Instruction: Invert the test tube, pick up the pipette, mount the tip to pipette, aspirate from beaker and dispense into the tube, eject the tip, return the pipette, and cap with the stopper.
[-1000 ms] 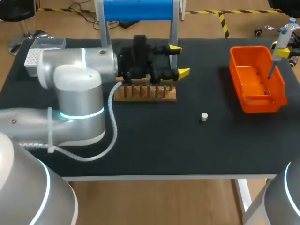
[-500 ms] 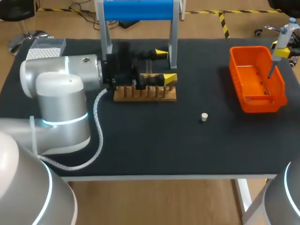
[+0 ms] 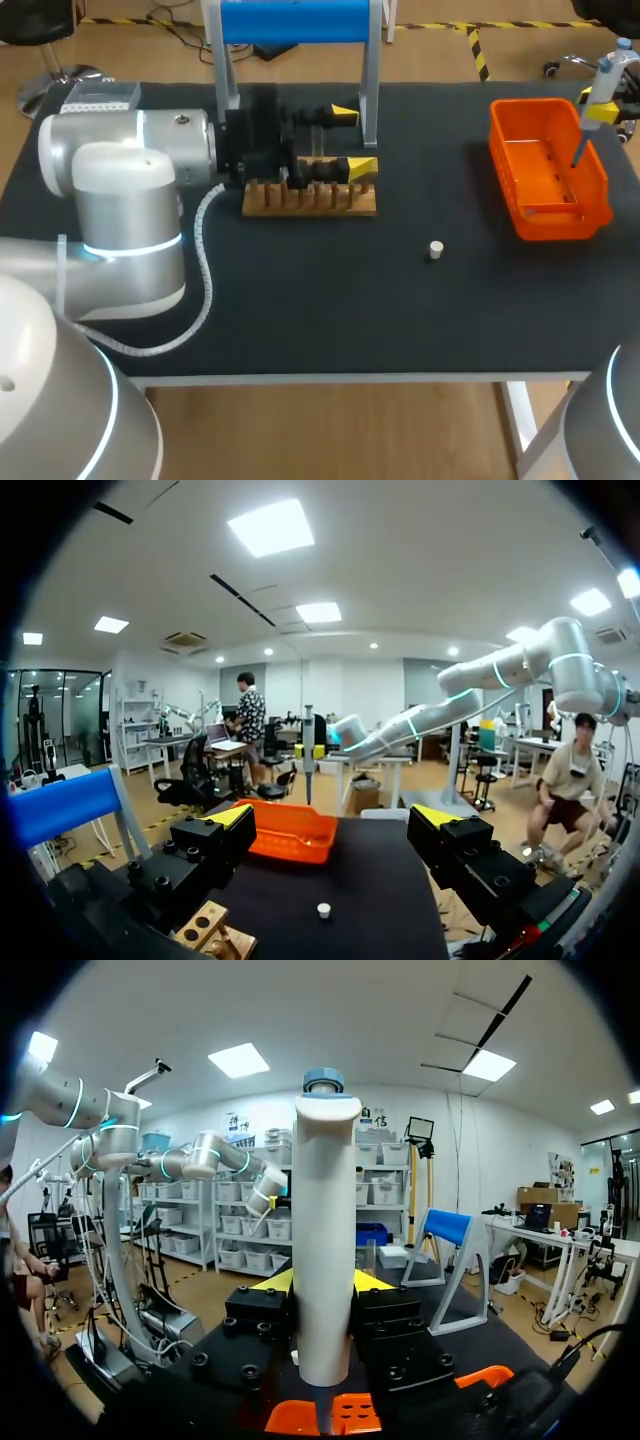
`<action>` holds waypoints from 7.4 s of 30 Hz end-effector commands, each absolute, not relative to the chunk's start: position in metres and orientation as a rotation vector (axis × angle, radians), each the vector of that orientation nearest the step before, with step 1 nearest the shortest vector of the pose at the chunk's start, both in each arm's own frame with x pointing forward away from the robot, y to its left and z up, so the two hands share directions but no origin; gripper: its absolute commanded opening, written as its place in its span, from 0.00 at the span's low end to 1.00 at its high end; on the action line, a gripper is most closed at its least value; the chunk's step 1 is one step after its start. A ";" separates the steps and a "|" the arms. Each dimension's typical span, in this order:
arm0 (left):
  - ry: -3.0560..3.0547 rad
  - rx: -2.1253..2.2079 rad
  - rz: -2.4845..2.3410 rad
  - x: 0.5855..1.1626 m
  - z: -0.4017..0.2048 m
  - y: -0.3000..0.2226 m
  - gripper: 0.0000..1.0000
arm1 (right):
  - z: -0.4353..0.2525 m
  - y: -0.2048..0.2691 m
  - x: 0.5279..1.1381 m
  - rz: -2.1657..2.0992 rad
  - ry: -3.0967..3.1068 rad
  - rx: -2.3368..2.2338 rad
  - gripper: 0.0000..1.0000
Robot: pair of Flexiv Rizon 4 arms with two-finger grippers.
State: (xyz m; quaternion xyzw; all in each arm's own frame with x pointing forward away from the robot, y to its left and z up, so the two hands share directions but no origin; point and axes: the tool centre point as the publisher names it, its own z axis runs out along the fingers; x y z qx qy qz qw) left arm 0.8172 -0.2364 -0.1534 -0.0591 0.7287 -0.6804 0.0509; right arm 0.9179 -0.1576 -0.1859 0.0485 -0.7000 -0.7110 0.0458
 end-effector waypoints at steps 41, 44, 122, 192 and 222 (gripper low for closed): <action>2.224 -0.178 -2.069 0.818 -0.153 -0.237 1.00 | -0.149 0.010 0.802 -2.177 -2.174 0.207 0.00; 2.224 -0.178 -2.069 0.818 -0.153 -0.237 1.00 | -0.153 0.029 0.793 -2.176 -2.158 0.207 0.00; 2.124 -0.112 -2.116 0.811 -0.146 -0.239 1.00 | -0.188 0.184 0.796 -2.248 -2.168 0.202 0.00; 2.124 -0.112 -2.116 0.811 -0.146 -0.239 0.00 | -0.173 0.174 0.800 -2.255 -2.242 0.201 1.00; 2.124 -0.112 -2.116 0.811 -0.146 -0.239 0.00 | -0.182 0.064 0.847 -2.117 -2.457 -0.163 1.00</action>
